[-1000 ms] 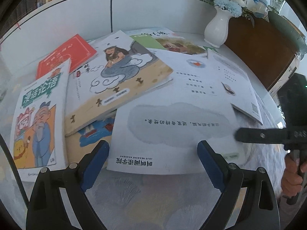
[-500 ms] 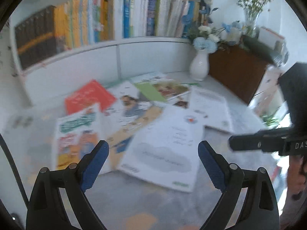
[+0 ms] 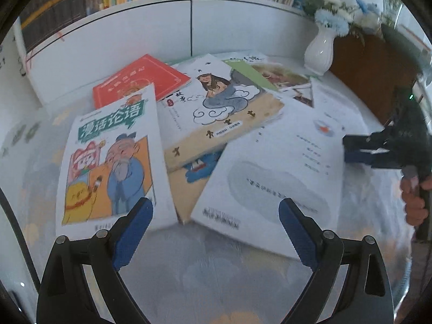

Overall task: Organize books
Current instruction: 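Pinch the loose white worksheets with the right tool and lift them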

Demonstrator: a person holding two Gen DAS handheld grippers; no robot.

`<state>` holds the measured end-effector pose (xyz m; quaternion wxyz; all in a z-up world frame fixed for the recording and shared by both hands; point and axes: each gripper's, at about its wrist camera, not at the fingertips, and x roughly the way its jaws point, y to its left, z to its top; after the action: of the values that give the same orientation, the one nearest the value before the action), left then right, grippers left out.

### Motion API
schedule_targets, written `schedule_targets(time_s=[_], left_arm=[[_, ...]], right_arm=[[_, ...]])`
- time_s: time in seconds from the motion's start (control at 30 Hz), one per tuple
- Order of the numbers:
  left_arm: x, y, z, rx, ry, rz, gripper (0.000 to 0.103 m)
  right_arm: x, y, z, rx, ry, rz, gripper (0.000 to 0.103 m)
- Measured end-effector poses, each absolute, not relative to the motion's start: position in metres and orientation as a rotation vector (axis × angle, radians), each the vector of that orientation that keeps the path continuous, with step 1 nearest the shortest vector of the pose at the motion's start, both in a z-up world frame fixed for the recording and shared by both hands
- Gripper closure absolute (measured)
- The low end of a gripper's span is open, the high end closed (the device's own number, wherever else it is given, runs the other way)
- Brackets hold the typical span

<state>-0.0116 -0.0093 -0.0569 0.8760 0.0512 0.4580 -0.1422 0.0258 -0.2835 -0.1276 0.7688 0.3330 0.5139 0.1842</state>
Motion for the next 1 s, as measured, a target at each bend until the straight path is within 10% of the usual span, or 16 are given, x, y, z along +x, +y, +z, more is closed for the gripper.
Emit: schedule_targets(time_s=[0.3,0.43,0.63,1.0], left_arm=[[0.02,-0.019,-0.083,0.171,1.005,-0.271,0.008],[0.023,-0.016,-0.083,0.167,1.009,-0.269,0.008],[0.025,-0.012,-0.086,0.156,1.005,-0.268,0.008],[0.017,-0.001,-0.072,0.116,1.017,-0.272,0.008]], right_arm=[[0.048,-0.29,-0.141,0.827,1.02,0.533,0.049],[0.042,-0.286,-0.142,0.821,0.993,0.55,0.08],[0.03,-0.27,-0.119,0.794,0.892,0.675,0.093],[0.021,-0.266,-0.082,0.838,0.836,0.57,0.098]])
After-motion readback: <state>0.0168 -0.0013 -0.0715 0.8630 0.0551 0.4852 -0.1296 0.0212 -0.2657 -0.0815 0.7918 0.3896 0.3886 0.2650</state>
